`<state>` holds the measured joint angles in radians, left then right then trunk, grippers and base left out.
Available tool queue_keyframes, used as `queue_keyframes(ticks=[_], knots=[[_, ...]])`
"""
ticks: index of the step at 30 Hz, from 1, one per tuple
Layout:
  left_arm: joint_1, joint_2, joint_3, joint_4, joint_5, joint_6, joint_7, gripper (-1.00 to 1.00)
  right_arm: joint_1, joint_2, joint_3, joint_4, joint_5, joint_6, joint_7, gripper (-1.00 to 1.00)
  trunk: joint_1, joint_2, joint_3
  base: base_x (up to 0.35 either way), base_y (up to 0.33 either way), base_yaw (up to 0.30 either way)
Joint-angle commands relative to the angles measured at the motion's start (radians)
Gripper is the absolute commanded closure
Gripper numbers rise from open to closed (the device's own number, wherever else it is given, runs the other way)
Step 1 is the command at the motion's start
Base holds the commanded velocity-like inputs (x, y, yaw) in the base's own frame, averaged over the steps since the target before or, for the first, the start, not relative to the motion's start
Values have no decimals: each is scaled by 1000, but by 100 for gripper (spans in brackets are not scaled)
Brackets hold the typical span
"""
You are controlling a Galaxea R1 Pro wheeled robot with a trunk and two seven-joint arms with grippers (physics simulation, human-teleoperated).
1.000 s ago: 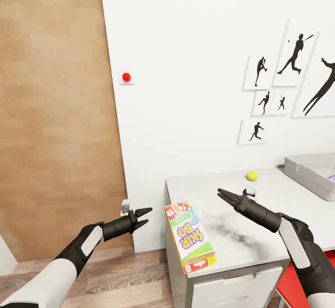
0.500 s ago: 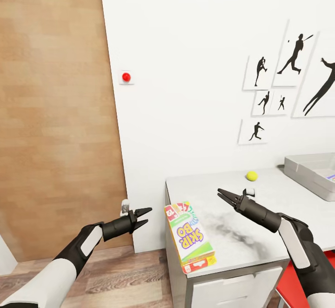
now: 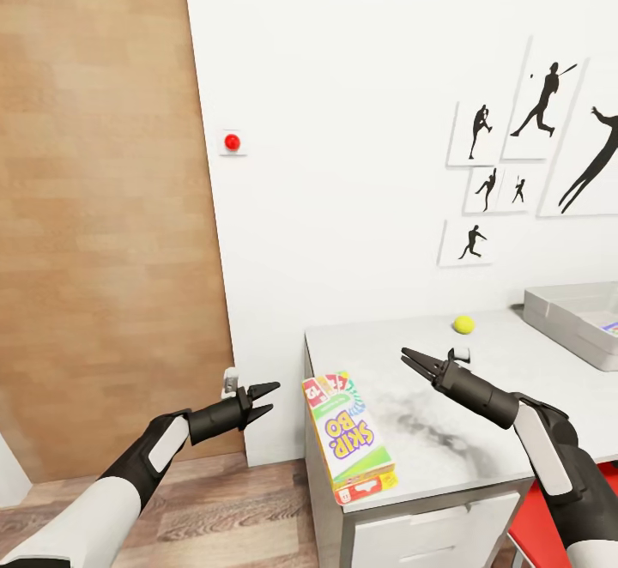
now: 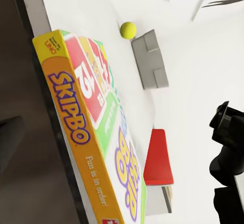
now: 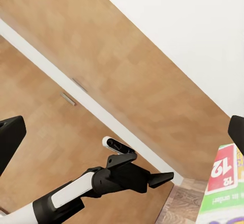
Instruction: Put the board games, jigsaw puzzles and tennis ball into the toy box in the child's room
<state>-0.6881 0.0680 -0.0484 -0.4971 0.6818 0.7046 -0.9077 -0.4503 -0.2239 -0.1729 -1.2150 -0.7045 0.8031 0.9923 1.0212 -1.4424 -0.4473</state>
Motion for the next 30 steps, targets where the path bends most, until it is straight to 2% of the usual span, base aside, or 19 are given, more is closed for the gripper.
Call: queue_keyframes(ticks=[1, 18, 21, 26, 30], knots=[[-1, 1, -5, 0, 9, 6, 1, -100, -1, 0, 0, 0, -3, 5, 1, -100, 0, -1, -1, 0, -2, 0], [-1, 2, -1, 0, 12, 6, 3, -100, -1, 1, 0, 0, -1, 3, 1, -100, 61, -113, -51, 0, 0, 0], [-18, -16, 9, 1, 2, -11, 20, -100, -5, 18, 2, 17, -6, 5, 3, -100, 61, -112, -51, 0, 0, 0], [-22, -24, 8, 2, 2, -14, 32, -100, -6, 19, 2, 17, -6, 5, 3, -100, 61, -112, -51, 0, 0, 0], [-24, -6, 4, 4, 2, -17, 33, -100, -5, 17, -9, 18, -6, 5, 3, -100, 61, -112, -51, 0, 0, 0]])
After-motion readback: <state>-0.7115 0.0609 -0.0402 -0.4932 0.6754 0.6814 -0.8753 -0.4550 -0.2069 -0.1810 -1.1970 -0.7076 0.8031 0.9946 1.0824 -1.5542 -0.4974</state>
